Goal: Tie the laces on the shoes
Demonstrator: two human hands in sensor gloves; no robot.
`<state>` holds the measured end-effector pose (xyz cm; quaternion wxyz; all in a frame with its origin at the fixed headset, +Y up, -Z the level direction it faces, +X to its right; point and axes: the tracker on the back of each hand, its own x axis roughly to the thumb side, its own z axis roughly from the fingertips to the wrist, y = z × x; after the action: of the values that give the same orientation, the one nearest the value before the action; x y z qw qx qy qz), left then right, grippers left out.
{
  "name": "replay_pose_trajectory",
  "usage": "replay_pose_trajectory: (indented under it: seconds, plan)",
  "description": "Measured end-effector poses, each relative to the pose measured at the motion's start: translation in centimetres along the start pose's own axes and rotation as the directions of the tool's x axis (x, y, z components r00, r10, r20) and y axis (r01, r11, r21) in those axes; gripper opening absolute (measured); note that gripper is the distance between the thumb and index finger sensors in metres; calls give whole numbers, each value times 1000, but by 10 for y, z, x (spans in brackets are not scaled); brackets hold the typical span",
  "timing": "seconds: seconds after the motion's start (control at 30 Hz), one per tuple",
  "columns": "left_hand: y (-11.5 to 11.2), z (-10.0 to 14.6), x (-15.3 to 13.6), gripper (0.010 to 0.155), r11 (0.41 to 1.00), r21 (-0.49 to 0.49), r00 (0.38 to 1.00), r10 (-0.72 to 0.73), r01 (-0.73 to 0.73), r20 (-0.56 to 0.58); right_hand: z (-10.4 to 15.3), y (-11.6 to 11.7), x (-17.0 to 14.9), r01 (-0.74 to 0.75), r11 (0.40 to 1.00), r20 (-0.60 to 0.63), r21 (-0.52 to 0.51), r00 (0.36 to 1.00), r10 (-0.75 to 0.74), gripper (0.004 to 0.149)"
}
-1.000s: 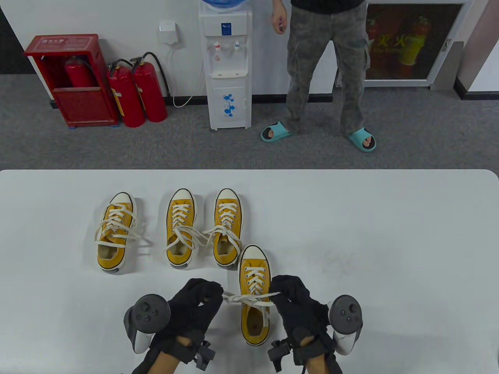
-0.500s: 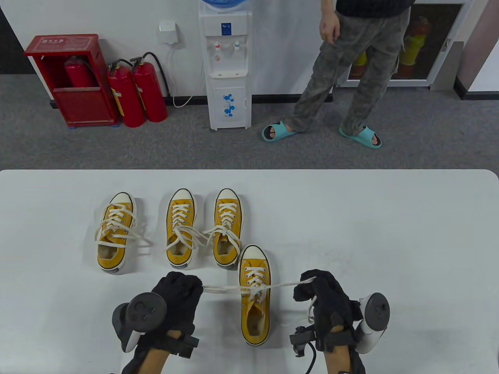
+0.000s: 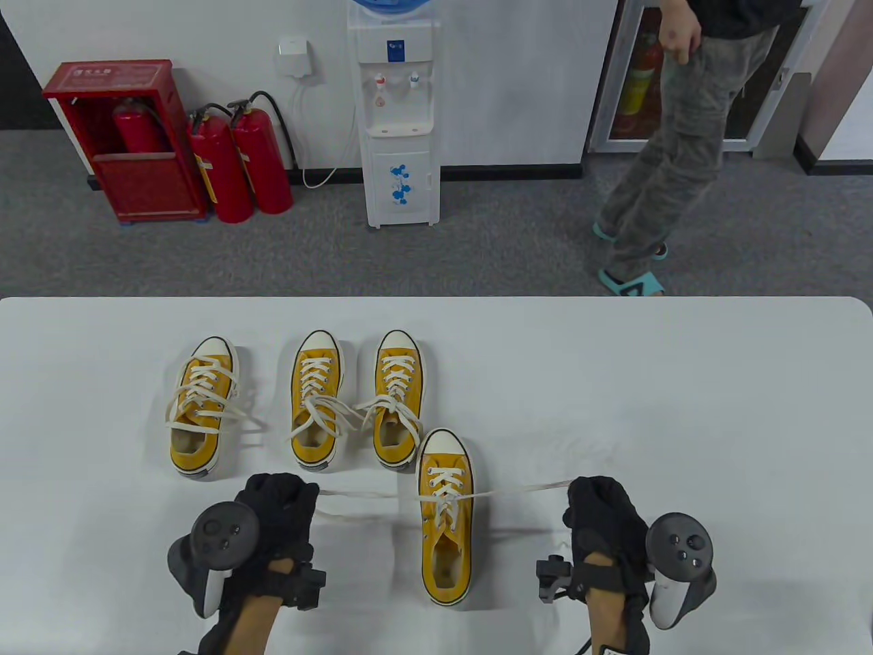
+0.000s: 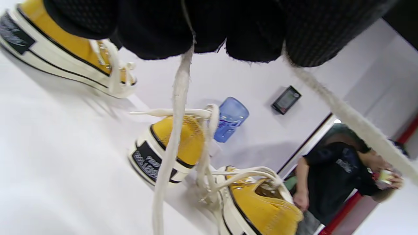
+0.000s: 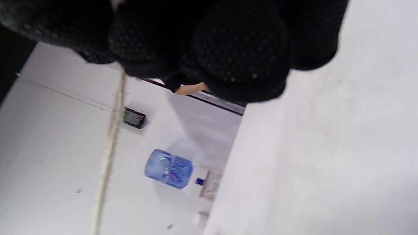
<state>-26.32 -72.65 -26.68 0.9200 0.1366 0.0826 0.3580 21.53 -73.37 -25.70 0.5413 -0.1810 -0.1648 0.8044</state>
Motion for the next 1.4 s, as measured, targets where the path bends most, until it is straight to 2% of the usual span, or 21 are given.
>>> replay_pose_trajectory:
  seconds: [0.13,0.27,0.4,0.57,0.63,0.77,0.9,0.97,1.07,1.13,1.17,1.2,1.3,1.37,1.4]
  plan:
    - [2,-3,-11,38,1000,-4,997,-9,9,-77,-4,-5,-9,-108,994,-51,-33,993,106,38]
    - [4,-7,-27,36,999,2,983,-34,35,-180,-9,-10,-19,-190,982,-125,-13,974,187,36]
    - [1,-10,-40,35,999,-27,966,-48,42,-255,-13,-13,-27,-307,951,-185,-22,936,298,33]
    - [-2,-11,-43,36,998,-46,964,-51,40,-259,-14,-10,-31,-423,906,-220,14,883,415,36]
    - [-1,-10,-41,37,999,-40,968,-45,37,-248,-14,-6,-29,-435,899,-190,46,880,436,41]
    - [1,-9,-36,38,1000,-22,973,-17,12,-229,-11,1,-20,-420,907,-95,26,902,420,52]
    - [2,-8,-31,38,1000,2,979,8,-8,-202,-3,19,-1,-478,876,68,60,878,474,54]
    - [3,-7,-29,38,1000,12,982,26,-25,-189,2,33,6,-489,864,169,119,868,468,57]
    - [5,-6,-24,39,999,28,985,48,-44,-166,12,52,15,-564,806,287,181,814,505,60]
    - [5,-5,-22,39,998,38,987,60,-54,-153,17,69,14,-595,757,329,270,796,508,64]
    - [6,-5,-21,38,997,44,987,66,-60,-147,22,82,11,-627,683,345,374,778,525,68]
    - [6,-4,-20,38,997,46,987,68,-62,-144,24,88,9,-645,646,356,407,764,538,71]
    - [5,-3,-18,38,997,44,989,73,-67,-130,30,105,2,-694,558,397,456,719,571,74]
    - [5,-3,-16,38,997,43,990,71,-66,-123,31,112,0,-718,522,408,460,693,594,68]
    - [5,-3,-16,38,997,43,990,69,-64,-121,31,111,1,-721,524,408,453,691,597,61]
